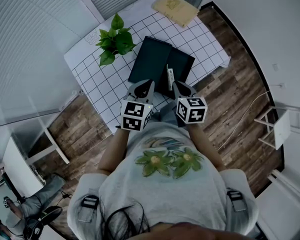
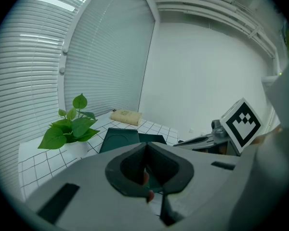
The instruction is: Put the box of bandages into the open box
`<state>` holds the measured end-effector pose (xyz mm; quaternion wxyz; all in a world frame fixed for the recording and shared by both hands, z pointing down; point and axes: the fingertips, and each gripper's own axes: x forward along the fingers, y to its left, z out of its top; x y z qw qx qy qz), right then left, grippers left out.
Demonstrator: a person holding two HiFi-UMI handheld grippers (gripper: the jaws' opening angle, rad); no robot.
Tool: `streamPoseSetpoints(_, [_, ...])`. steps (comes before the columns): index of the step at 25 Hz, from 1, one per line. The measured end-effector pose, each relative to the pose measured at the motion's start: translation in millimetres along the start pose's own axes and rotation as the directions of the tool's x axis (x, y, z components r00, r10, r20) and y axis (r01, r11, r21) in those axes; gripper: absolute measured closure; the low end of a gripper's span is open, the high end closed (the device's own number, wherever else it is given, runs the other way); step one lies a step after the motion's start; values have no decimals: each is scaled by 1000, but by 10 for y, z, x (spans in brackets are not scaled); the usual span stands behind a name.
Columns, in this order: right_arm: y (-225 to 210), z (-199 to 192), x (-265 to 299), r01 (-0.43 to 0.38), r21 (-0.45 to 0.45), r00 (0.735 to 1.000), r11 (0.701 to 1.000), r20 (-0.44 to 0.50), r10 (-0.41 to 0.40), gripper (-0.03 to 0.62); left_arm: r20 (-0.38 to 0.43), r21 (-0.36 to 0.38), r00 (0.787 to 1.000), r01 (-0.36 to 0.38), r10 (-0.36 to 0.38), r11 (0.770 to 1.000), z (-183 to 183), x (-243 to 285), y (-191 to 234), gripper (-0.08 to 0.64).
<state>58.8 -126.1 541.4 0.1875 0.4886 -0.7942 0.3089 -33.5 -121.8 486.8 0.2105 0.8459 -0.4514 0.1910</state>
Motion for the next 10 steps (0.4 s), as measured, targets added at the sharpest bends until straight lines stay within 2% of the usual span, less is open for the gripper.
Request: streamPoseSetpoints(10, [-19, -54, -41, 5, 3, 1000, 1000, -14, -5, 584, 0, -5, 1000, -7, 7, 1000, -16, -60, 11, 552])
